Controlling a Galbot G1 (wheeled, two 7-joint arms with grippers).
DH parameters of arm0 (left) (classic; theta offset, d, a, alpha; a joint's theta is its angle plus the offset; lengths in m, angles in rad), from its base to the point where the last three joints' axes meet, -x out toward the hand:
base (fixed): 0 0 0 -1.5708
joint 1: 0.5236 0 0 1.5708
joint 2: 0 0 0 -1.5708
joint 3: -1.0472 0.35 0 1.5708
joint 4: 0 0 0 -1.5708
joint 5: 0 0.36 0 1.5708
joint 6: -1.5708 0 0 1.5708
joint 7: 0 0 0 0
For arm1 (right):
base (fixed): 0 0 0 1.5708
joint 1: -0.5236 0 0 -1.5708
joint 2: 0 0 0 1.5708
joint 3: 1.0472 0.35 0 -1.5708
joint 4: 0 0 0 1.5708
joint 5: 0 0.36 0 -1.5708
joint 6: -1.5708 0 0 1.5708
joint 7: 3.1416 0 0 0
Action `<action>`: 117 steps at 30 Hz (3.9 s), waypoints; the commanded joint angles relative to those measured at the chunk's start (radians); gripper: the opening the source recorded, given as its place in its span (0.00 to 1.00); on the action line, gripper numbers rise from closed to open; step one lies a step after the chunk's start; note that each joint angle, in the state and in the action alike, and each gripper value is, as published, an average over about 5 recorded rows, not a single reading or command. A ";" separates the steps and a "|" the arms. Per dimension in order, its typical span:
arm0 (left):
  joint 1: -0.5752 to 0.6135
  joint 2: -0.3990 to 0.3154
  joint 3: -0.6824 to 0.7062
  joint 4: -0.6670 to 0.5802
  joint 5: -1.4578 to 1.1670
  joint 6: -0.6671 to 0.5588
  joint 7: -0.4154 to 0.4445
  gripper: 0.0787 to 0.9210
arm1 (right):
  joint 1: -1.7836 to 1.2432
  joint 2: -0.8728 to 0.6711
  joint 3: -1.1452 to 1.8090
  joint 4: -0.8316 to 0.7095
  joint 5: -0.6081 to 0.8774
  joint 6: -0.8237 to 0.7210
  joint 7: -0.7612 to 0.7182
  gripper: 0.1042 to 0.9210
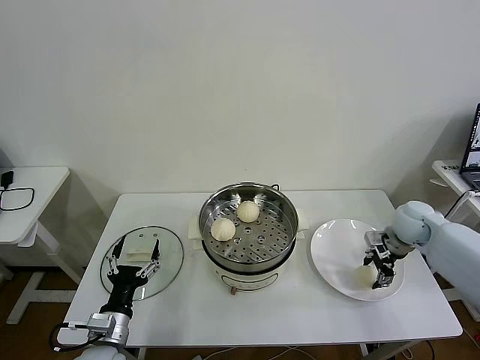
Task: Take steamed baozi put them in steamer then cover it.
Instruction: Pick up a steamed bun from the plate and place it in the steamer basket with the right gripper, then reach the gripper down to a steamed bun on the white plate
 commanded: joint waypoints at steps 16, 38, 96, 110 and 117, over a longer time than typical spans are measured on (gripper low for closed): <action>0.007 0.004 -0.001 -0.018 0.003 0.003 -0.002 0.88 | 0.931 0.053 -0.508 0.126 0.288 0.212 -0.054 0.73; -0.002 0.011 -0.043 0.003 -0.006 0.000 0.006 0.88 | 0.859 0.484 -0.692 0.225 0.077 0.758 0.199 0.73; -0.010 0.010 -0.054 0.030 -0.007 -0.008 0.019 0.88 | 0.727 0.231 -0.392 0.102 0.310 0.527 -0.072 0.88; 0.002 0.004 -0.043 0.014 -0.002 -0.011 0.016 0.88 | 0.414 -0.069 -0.233 0.014 0.119 0.164 -0.104 0.88; 0.008 0.003 -0.038 0.010 0.002 -0.013 0.015 0.88 | 0.094 -0.036 0.085 -0.138 -0.062 0.196 -0.069 0.88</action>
